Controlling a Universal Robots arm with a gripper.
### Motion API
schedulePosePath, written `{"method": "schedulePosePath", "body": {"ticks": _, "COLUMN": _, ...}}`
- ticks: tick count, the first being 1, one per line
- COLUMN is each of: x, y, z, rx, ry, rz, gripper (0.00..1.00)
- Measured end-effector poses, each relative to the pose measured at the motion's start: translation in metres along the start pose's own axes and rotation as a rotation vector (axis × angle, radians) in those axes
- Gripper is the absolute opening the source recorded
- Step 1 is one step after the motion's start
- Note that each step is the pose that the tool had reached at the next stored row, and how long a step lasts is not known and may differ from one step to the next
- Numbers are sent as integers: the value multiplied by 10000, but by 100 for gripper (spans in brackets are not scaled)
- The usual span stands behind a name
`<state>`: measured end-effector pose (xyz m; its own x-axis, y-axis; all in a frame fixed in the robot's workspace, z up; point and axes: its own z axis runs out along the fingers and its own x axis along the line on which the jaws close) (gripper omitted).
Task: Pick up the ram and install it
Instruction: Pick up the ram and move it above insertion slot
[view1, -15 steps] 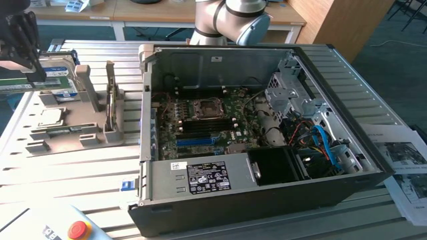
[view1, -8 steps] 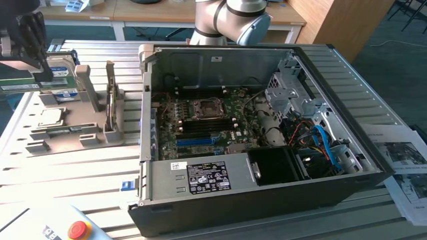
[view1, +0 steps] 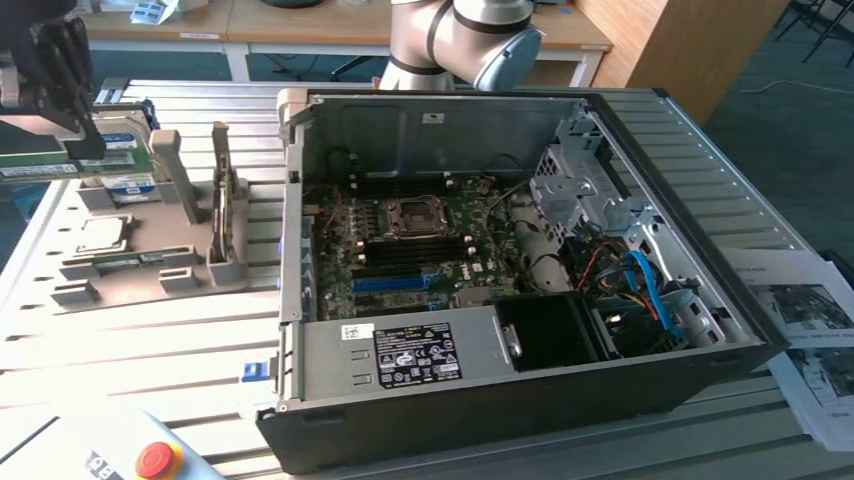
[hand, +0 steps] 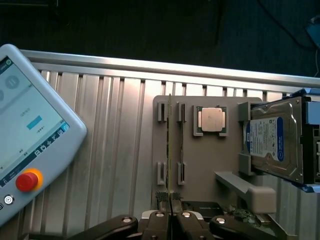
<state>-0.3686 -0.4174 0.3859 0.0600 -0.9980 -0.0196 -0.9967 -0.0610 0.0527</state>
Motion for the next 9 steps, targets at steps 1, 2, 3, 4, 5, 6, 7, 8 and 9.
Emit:
{"method": "schedulePosePath", "body": {"ticks": 1, "x": 0, "y": 1, "z": -6, "rx": 0, "ry": 0, "rz": 0, "gripper": 12}}
{"method": "schedulePosePath", "body": {"ticks": 2, "x": 0, "y": 0, "z": -6, "rx": 1, "ry": -1, "rz": 0, "gripper": 12}}
{"method": "schedulePosePath", "body": {"ticks": 3, "x": 0, "y": 0, "z": -5, "rx": 1, "ry": -1, "rz": 0, "gripper": 12}}
{"method": "schedulePosePath", "body": {"ticks": 4, "x": 0, "y": 0, "z": -6, "rx": 1, "ry": -1, "rz": 0, "gripper": 12}}
{"method": "schedulePosePath", "body": {"ticks": 5, "x": 0, "y": -1, "z": -6, "rx": 0, "ry": -1, "rz": -1, "gripper": 12}}
{"method": "schedulePosePath", "body": {"ticks": 6, "x": 1, "y": -8, "z": -8, "rx": -2, "ry": 0, "rz": -1, "gripper": 12}}
{"method": "schedulePosePath", "body": {"ticks": 7, "x": 3, "y": -21, "z": -8, "rx": -5, "ry": 0, "rz": -1, "gripper": 12}}
{"method": "schedulePosePath", "body": {"ticks": 8, "x": 6, "y": -38, "z": -10, "rx": -11, "ry": -1, "rz": 0, "gripper": 12}}
{"method": "schedulePosePath", "body": {"ticks": 9, "x": 8, "y": -55, "z": -12, "rx": -19, "ry": -1, "rz": 0, "gripper": 12}}
